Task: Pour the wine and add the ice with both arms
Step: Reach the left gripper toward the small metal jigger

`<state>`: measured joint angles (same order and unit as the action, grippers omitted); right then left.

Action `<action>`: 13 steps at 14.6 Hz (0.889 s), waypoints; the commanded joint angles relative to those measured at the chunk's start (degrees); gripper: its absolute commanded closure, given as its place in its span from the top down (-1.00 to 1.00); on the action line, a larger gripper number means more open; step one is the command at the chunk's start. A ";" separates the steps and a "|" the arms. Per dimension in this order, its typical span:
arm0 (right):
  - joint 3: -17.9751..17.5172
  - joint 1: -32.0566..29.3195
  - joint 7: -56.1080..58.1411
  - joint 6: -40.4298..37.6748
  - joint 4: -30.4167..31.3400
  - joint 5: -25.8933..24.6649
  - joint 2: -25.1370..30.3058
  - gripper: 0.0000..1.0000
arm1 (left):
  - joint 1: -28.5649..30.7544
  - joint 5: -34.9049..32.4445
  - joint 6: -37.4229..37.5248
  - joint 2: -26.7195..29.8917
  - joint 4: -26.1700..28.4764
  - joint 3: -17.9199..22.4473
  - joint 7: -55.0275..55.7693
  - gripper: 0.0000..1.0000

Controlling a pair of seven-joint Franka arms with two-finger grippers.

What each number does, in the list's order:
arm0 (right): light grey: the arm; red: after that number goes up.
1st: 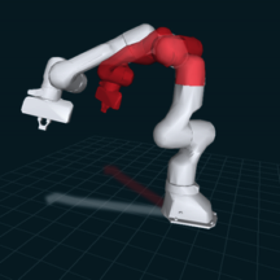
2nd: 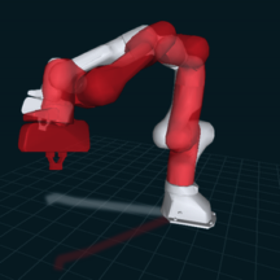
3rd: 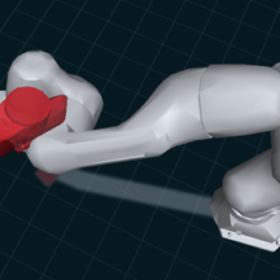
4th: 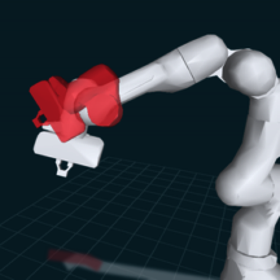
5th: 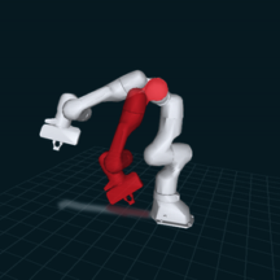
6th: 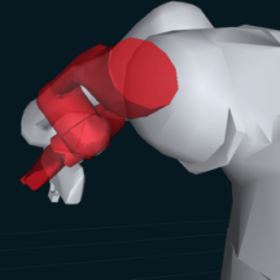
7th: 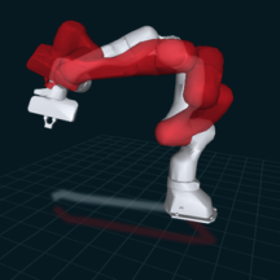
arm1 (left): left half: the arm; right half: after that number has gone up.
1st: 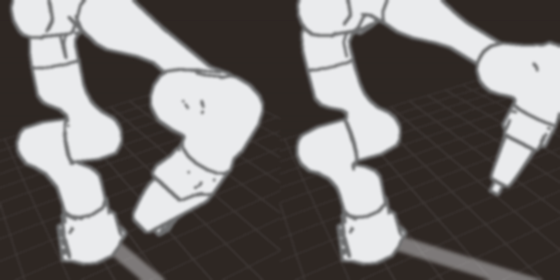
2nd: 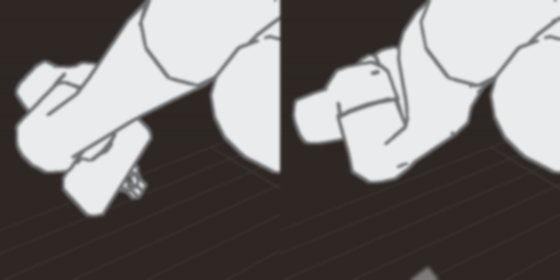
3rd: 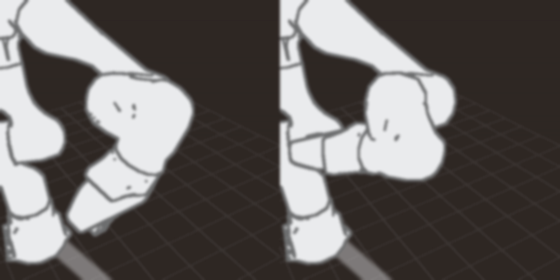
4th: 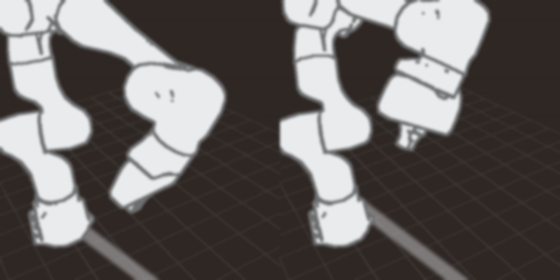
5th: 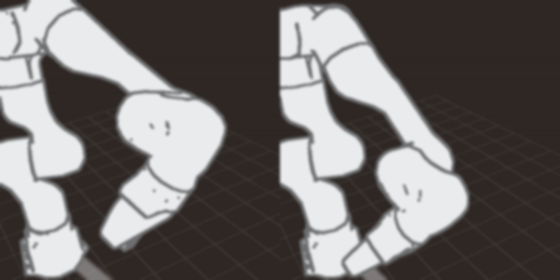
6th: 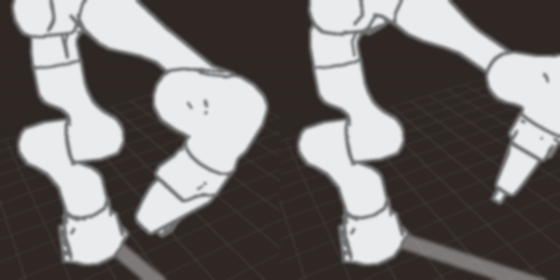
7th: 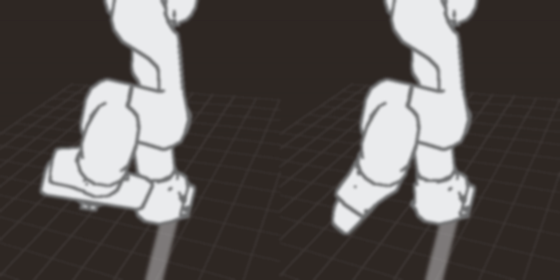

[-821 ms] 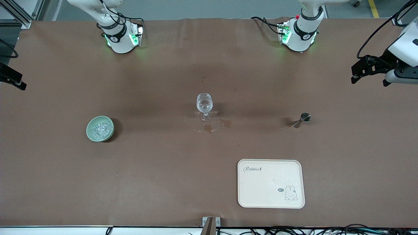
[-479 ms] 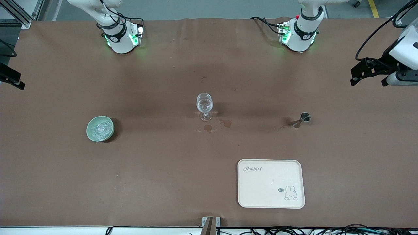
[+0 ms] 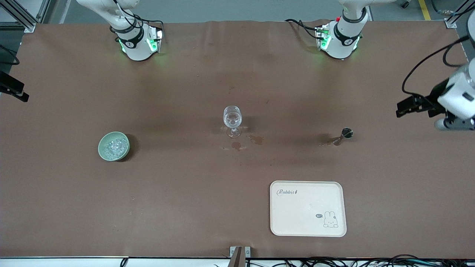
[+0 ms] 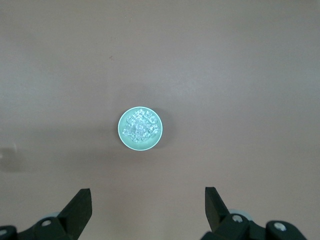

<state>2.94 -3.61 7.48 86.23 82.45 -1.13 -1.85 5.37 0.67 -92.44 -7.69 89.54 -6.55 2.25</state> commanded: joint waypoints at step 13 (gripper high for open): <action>-0.30 -0.69 0.43 0.25 0.78 0.43 0.80 1.00 | 9.03 18.65 -0.90 -25.86 -0.86 -0.21 34.31 1.00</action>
<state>2.93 -3.61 7.48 86.25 82.45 -1.13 -1.85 12.41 15.90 -93.80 -30.59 89.39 -6.56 35.40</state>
